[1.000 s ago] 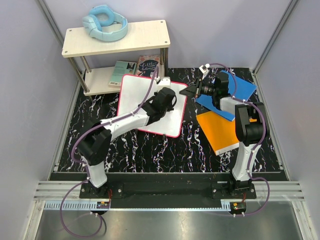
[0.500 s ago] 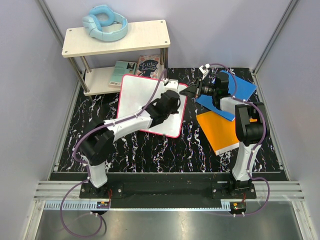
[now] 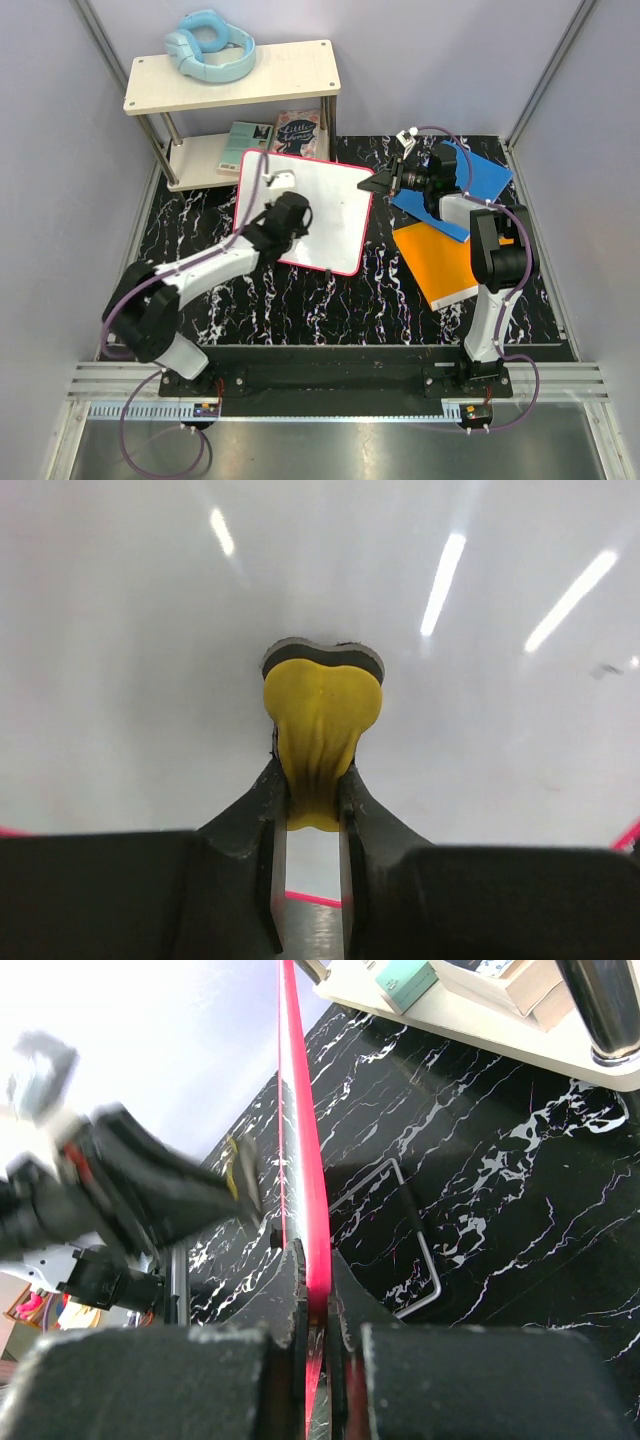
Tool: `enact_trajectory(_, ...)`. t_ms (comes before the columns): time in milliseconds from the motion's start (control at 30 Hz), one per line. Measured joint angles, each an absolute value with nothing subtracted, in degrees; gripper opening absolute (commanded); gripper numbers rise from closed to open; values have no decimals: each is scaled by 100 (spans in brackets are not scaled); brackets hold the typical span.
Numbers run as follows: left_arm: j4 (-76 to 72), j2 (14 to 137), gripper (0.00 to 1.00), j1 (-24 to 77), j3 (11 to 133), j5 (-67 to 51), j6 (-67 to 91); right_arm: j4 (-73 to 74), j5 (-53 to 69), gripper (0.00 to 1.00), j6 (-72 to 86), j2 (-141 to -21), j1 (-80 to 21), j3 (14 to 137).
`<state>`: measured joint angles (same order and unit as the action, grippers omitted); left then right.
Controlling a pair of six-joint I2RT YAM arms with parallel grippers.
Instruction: Erase the whiteboard
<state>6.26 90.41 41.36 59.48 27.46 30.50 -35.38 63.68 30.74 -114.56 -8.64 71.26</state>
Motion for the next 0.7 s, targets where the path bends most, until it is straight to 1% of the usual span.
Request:
enact_trajectory(100,913,8313,0,3806,5596,3142,3315,-3535,6370,5,3070,-11450,-869,7126)
enact_trajectory(167,1177,7806,0,3616,5376,3354,3575,-3535,6372,8,3068,-11450,-869,7126)
enact_trajectory(300,1697,7249,0,2912,5013,3238,4158,-3531,6436,15,3059,-11450,-873,7126)
enact_trajectory(333,1828,7227,3,2665,4928,3146,4285,-3522,6462,19,3026,-11450,-875,7126)
enact_trajectory(400,2064,7234,11,2156,4737,2950,4499,-3485,6497,23,2908,-11450,-886,7126)
enact_trajectory(467,2287,7234,16,1789,4543,2762,4661,-3415,6578,26,2727,-11450,-906,7126)
enact_trajectory(600,2652,7185,23,1503,4320,2685,4950,-3240,6705,27,2521,-11448,-969,7124)
enact_trajectory(633,2724,7113,26,1457,4270,2724,5019,-3203,6718,28,2484,-11450,-982,7124)
enact_trajectory(700,2805,6930,29,1369,4206,2788,5118,-3114,6744,29,2405,-11450,-996,7124)
